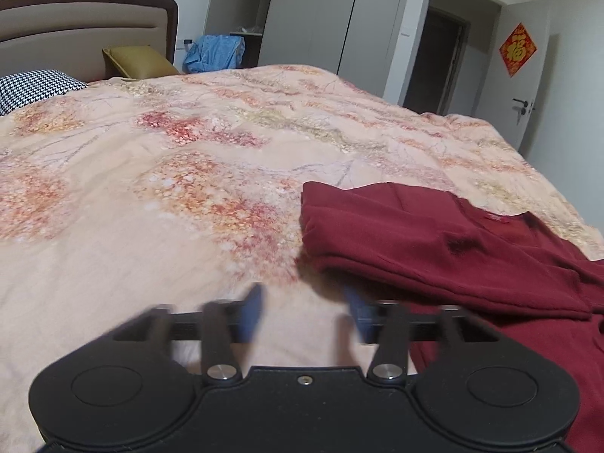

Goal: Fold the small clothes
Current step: 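Grasp the sweater side edge with the left gripper and fold it inward, then move the right gripper to the sweater hem and close on it, then grasp the hem with the left gripper while the right gripper lifts it, then carry the hem over toward the collar with both grippers and release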

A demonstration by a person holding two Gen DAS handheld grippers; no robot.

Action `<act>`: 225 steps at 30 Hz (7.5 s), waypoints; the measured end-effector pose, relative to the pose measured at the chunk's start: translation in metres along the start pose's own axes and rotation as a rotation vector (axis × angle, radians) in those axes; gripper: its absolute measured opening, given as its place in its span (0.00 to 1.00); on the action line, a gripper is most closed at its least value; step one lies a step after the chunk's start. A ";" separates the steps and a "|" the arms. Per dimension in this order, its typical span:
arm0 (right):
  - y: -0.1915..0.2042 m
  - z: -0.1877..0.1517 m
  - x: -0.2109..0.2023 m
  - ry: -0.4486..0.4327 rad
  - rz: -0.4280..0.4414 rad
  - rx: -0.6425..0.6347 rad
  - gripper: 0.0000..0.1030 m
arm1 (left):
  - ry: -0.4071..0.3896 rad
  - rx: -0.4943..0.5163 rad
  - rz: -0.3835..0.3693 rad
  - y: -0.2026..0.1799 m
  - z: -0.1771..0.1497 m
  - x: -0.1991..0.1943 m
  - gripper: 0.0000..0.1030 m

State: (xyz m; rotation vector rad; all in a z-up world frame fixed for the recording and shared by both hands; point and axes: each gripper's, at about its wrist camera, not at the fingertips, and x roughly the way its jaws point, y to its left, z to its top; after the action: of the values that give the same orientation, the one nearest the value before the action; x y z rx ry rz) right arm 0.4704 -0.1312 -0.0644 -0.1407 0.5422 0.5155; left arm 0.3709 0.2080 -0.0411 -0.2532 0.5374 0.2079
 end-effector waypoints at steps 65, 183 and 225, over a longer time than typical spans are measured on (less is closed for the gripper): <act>0.019 -0.167 -0.243 -0.011 -0.050 0.175 0.34 | 0.196 -0.016 -0.176 -0.042 -0.130 -0.202 0.29; 0.108 -0.133 -0.411 -0.441 -0.184 -0.368 0.06 | -0.411 0.492 -0.332 -0.088 -0.089 -0.373 0.04; -0.112 0.030 0.002 0.081 -0.008 -0.007 1.00 | 0.219 0.041 -0.341 -0.074 0.072 0.082 0.94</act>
State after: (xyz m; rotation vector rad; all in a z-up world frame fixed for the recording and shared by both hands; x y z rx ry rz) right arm 0.5420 -0.2191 -0.0404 -0.1713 0.6189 0.5055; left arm 0.4934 0.1698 -0.0113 -0.3251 0.7048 -0.1638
